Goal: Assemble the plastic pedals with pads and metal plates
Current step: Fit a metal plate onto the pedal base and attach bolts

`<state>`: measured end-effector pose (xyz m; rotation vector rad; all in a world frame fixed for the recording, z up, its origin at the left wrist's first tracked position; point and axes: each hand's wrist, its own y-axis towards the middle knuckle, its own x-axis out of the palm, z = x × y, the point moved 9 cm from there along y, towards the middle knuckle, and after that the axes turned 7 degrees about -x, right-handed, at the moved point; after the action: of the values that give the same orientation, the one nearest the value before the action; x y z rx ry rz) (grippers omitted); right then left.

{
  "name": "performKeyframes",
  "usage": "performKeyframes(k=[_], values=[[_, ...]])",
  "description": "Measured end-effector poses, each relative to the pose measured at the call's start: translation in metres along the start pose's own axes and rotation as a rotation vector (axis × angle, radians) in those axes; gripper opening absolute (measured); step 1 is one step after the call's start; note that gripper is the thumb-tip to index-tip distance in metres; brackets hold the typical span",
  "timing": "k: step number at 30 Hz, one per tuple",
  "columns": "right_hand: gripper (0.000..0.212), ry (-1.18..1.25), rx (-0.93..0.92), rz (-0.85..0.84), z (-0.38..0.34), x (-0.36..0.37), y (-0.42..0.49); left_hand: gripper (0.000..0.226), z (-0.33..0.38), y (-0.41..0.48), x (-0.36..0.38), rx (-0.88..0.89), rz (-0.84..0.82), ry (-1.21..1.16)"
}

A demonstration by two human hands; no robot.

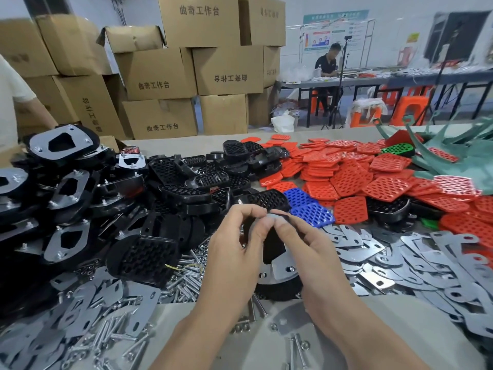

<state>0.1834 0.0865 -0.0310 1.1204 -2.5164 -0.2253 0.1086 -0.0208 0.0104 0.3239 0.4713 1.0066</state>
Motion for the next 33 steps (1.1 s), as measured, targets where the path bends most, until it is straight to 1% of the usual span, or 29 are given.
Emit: performKeyframes(k=[2, 4, 7, 11, 12, 15, 18, 20, 23, 25, 28, 30, 33], values=[[0.020, 0.030, 0.039, 0.029, 0.006, -0.002, 0.001, 0.021, 0.005, -0.002, 0.005, 0.063, -0.049, 0.085], [0.021, 0.043, 0.060, 0.053, 0.010, -0.005, 0.002, 0.027, 0.005, -0.003, 0.009, 0.044, -0.095, 0.092], [0.023, 0.048, 0.065, 0.052, 0.011, -0.005, 0.003, 0.015, -0.004, -0.002, 0.009, -0.022, -0.074, 0.015], [0.023, 0.055, 0.072, 0.062, 0.012, -0.005, 0.003, 0.006, -0.007, 0.000, 0.007, -0.010, -0.049, 0.067], [0.021, 0.058, 0.075, 0.070, 0.013, -0.006, 0.003, 0.006, -0.007, 0.000, 0.008, 0.004, -0.055, 0.081], [0.021, 0.049, 0.082, 0.069, 0.014, -0.007, 0.002, 0.021, -0.003, -0.001, 0.010, 0.018, -0.078, 0.099], [0.025, 0.049, 0.067, 0.031, 0.010, -0.003, 0.002, 0.013, -0.006, -0.001, 0.008, -0.018, -0.051, 0.006], [0.026, 0.050, 0.062, 0.026, 0.007, -0.002, 0.002, 0.009, -0.007, 0.000, 0.007, -0.034, -0.043, 0.001], [0.022, 0.068, 0.088, 0.050, 0.012, -0.005, 0.001, 0.018, -0.002, -0.002, 0.008, 0.024, -0.062, 0.083], [0.021, 0.070, 0.098, 0.053, 0.014, -0.006, 0.000, 0.023, 0.000, -0.004, 0.009, 0.032, -0.071, 0.079], [0.026, 0.046, 0.067, 0.023, 0.008, -0.001, -0.001, 0.015, -0.003, -0.002, 0.006, -0.005, -0.041, 0.013], [0.028, 0.036, 0.056, 0.018, 0.005, 0.000, -0.001, 0.010, -0.004, -0.001, 0.007, -0.018, -0.046, 0.019], [0.025, 0.063, 0.073, 0.053, 0.008, -0.004, -0.001, 0.024, 0.003, -0.005, 0.009, 0.051, -0.076, 0.103]])
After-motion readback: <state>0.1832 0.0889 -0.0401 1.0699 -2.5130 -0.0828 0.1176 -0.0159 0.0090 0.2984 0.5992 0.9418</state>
